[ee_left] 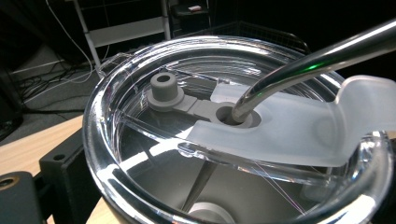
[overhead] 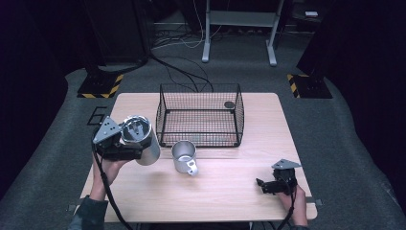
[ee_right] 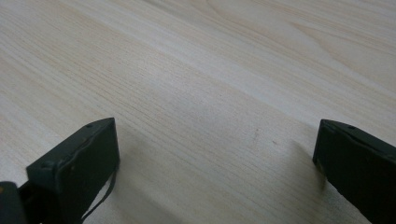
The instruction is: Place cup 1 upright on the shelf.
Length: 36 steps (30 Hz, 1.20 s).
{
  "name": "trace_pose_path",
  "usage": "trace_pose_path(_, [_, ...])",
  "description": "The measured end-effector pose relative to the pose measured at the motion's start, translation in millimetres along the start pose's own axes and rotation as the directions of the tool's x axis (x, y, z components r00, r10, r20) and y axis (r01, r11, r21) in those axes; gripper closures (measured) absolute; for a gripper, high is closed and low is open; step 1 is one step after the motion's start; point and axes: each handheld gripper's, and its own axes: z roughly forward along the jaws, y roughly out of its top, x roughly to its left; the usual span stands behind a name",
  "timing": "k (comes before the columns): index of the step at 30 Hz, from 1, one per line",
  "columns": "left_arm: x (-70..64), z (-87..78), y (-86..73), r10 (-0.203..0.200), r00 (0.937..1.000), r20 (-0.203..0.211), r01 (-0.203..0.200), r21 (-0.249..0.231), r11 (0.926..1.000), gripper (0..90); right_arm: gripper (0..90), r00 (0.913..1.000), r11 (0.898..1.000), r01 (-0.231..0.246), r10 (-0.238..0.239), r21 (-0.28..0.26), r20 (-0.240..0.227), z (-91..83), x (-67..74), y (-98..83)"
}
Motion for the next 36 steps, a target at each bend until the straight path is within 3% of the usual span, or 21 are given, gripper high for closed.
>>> trace_pose_path(21, [-6.4,14.0,28.3,0.025,0.9994,0.023,-0.024,-0.020,0.9995,3.7,0.0,1.0000,1.000,-0.004,0.004,0.001,0.004,-0.3,0.0,-0.2])
trace_pose_path(36, [-11.8,32.5,45.1,0.023,0.9970,0.074,-0.022,-0.016,0.9996,3.7,0.0,1.0000,1.000,-0.003,0.003,-0.001,0.004,-0.2,-0.2,-0.2])
